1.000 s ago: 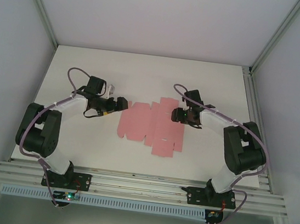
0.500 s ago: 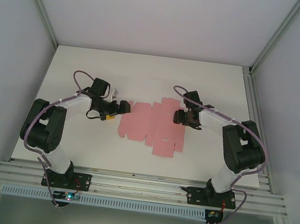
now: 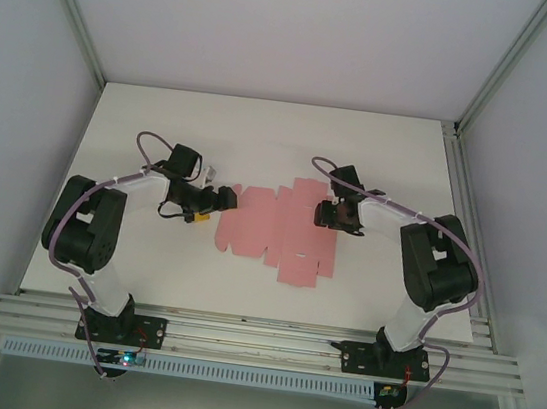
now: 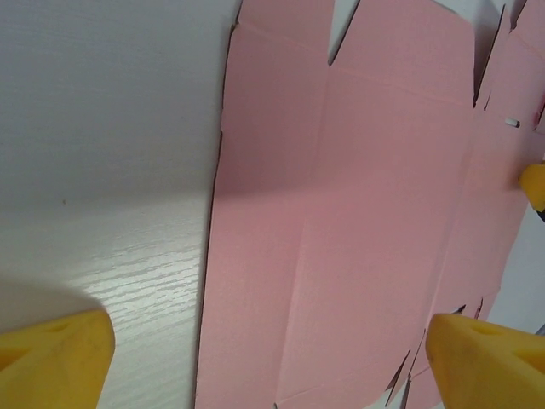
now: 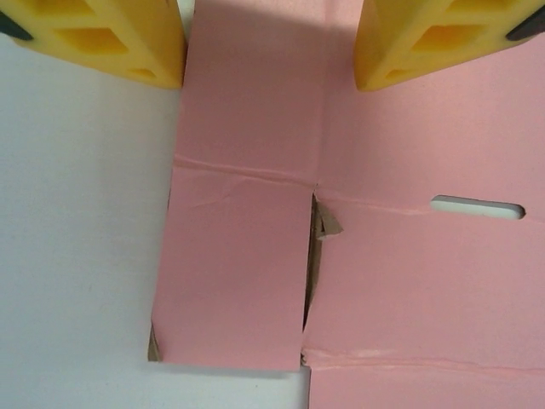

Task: Assemble paper box

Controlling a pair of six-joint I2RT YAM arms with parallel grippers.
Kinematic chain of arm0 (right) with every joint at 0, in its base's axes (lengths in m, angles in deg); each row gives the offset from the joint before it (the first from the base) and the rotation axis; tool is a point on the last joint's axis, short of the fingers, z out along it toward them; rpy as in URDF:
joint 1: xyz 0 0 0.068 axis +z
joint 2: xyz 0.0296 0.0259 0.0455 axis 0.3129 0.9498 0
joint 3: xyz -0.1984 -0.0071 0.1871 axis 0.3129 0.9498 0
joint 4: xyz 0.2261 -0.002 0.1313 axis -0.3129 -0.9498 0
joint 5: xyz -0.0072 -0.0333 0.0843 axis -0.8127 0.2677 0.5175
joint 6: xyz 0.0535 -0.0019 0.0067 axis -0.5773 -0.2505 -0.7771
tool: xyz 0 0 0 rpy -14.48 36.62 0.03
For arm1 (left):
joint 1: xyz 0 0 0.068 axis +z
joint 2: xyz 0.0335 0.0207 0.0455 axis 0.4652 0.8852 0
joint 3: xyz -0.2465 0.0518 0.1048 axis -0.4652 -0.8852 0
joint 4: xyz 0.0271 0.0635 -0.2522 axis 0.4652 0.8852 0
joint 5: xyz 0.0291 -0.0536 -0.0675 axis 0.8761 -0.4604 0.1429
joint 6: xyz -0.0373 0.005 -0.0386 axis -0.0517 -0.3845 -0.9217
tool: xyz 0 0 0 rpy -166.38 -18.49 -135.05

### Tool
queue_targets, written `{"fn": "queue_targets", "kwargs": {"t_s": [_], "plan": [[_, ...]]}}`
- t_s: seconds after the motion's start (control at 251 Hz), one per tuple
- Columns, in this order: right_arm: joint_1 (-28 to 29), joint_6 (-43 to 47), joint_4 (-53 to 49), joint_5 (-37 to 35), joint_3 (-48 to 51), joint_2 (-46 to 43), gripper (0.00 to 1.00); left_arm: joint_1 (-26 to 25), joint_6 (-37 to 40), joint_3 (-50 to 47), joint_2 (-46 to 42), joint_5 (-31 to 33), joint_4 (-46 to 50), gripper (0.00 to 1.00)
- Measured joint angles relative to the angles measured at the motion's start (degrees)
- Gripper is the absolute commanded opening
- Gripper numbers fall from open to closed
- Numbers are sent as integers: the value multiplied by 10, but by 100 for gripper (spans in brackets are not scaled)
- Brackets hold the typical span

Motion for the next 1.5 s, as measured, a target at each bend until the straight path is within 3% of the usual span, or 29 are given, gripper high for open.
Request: {"fn": "queue_targets", "kwargs": {"t_s": [0.487,0.666,0.966,1.257,1.501], "plan": [[7,-11,-1,-20,-3,6,48,-9,-38,-1,25,-90,-59,90],[7,-16,12,-23,5,3,48,-10,-87,-31,19,-137,-150,88],[6,-25,32,-23,17,-1,47,-10,-193,-94,-40,-182,-334,65],[5,-30,52,-19,25,-4,48,-29,-233,-100,-37,-192,-435,61],[-2,-30,68,-9,33,-5,48,-56,-314,-100,17,-200,-615,61]]}}
